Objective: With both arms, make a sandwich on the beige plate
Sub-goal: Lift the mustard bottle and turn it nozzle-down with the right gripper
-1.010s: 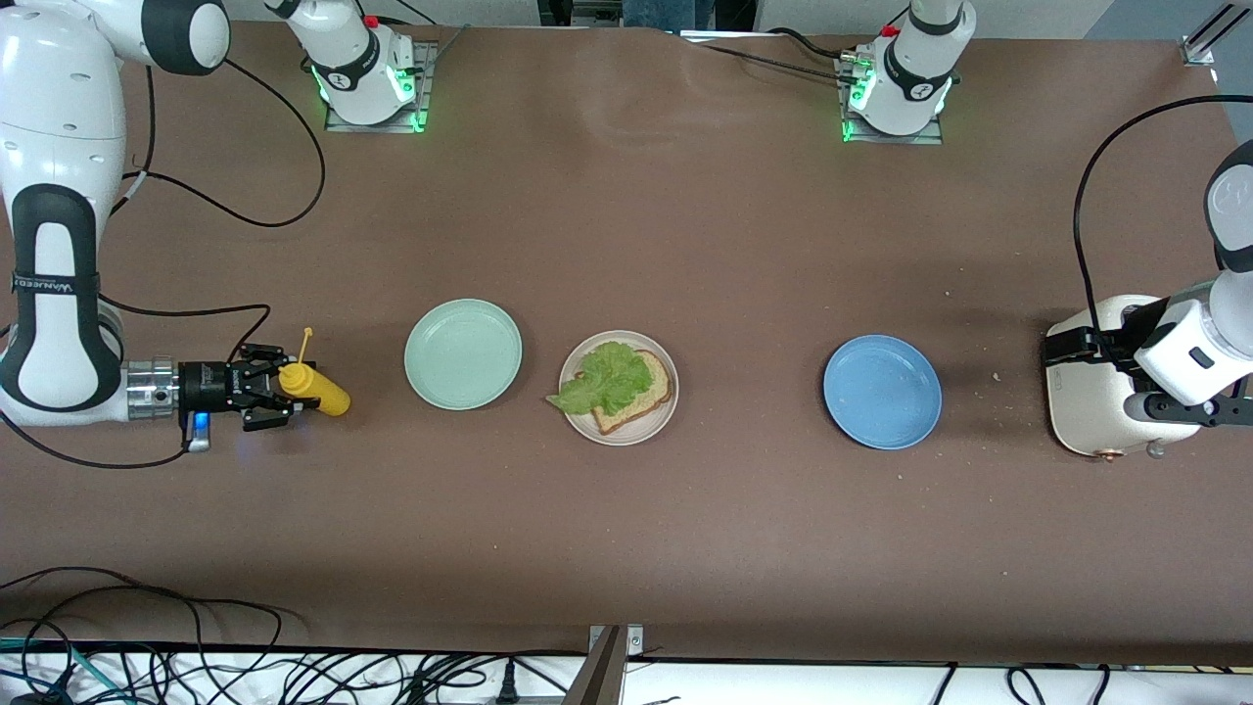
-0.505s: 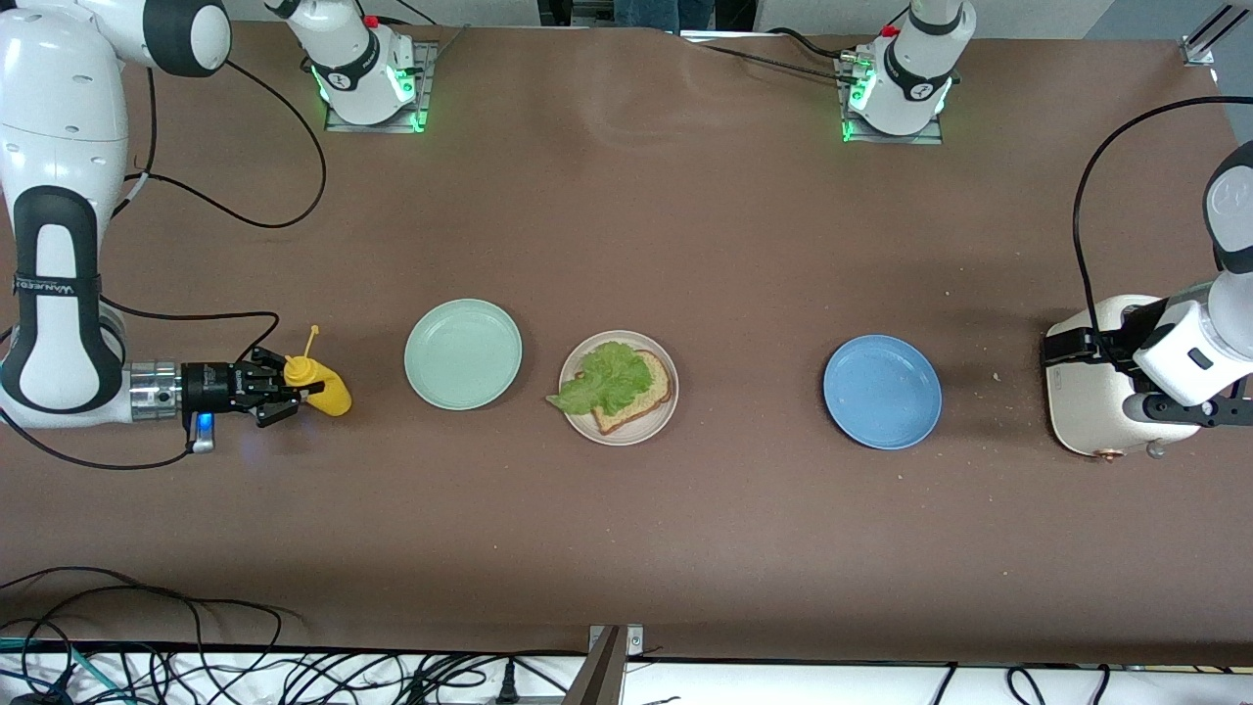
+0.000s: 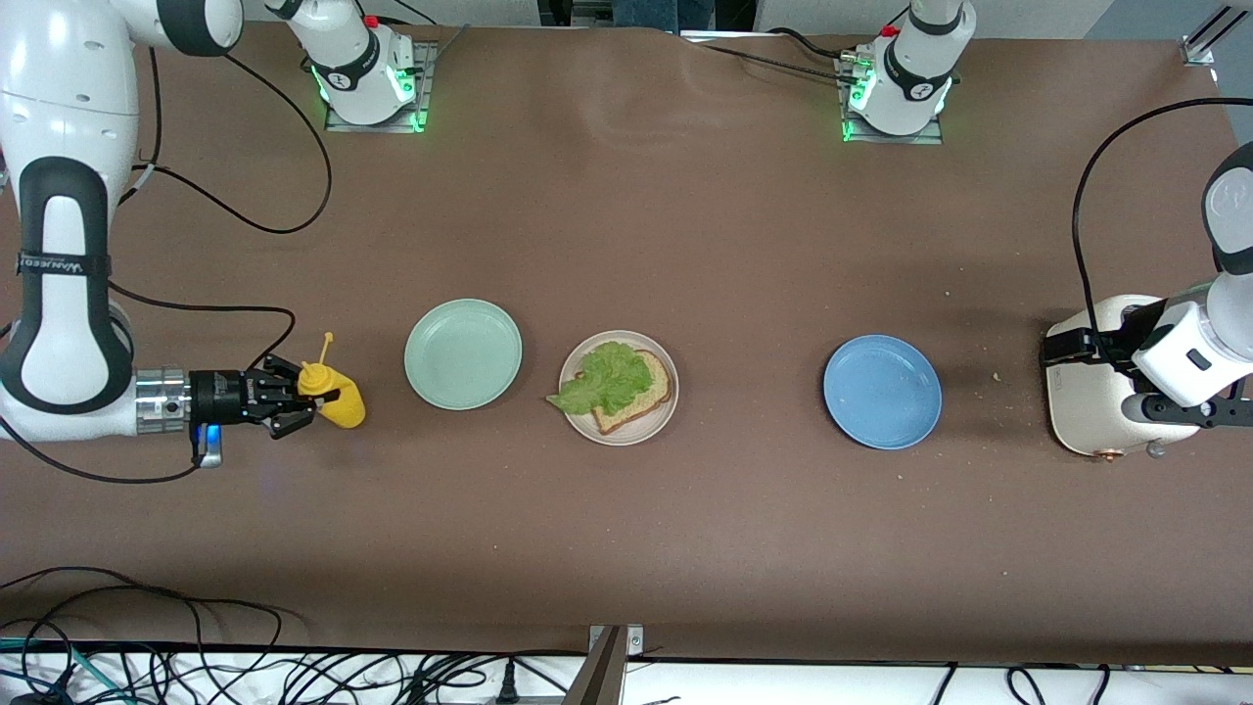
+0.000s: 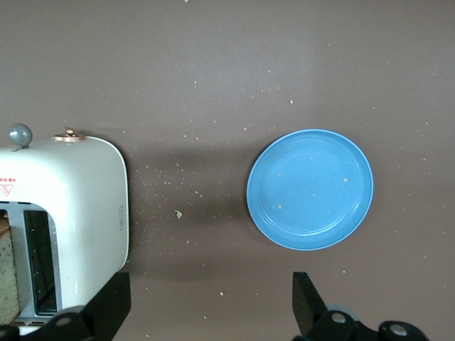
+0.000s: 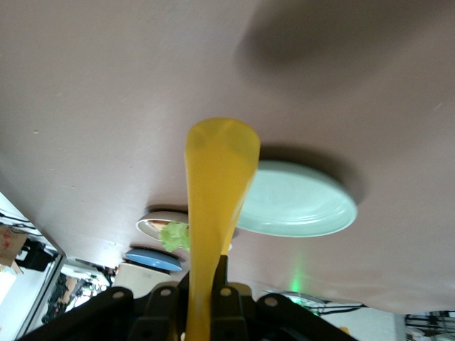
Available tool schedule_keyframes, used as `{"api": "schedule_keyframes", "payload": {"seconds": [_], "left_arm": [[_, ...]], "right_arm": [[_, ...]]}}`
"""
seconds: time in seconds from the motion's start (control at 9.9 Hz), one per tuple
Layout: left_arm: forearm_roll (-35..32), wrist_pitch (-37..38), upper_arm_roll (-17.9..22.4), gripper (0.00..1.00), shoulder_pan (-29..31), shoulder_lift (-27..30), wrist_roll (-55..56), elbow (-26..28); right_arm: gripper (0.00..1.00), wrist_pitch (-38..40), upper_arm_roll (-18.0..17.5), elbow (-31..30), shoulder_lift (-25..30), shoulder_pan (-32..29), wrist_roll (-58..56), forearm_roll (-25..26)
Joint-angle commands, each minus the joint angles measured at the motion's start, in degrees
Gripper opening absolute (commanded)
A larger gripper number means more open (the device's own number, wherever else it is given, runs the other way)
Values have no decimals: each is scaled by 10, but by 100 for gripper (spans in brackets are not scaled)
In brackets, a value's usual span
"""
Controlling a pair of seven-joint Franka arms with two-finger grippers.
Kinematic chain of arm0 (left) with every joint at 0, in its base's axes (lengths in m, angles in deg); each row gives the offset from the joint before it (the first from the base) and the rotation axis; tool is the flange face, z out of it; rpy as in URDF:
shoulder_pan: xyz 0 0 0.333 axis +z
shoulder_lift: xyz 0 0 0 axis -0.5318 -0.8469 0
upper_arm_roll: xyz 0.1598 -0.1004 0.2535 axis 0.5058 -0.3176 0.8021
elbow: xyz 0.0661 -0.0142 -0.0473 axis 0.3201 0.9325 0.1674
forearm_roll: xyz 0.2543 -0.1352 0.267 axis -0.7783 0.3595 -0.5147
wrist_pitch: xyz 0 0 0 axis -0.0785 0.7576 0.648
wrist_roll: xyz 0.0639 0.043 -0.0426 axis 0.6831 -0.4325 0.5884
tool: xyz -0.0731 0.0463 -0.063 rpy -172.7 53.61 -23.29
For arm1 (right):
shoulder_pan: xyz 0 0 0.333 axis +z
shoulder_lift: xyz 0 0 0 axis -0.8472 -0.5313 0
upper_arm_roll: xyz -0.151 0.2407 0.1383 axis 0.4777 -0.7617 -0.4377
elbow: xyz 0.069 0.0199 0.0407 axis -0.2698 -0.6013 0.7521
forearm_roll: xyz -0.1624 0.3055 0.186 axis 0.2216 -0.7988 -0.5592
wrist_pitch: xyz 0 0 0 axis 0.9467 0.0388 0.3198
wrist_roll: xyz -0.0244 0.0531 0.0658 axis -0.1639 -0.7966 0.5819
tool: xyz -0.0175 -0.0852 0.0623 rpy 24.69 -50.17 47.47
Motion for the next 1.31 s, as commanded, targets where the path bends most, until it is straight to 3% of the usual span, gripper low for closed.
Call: {"api": "schedule_keyframes", "payload": {"seconds": [0.0, 0.4, 0.91, 1.21], "left_arm": [[-19, 8, -2, 100, -2, 0, 8, -5], [-19, 8, -1, 100, -2, 0, 8, -5], [-19, 8, -2, 100, -3, 0, 18, -5], [-19, 8, -2, 100, -3, -1, 19, -5]], "right_arm": [[0, -69, 4, -5, 32, 52, 84, 34], [0, -153, 3, -6, 70, 114, 196, 142], [0, -146, 2, -38, 162, 140, 330, 251], [0, -167, 2, -43, 171, 162, 407, 321]]}}
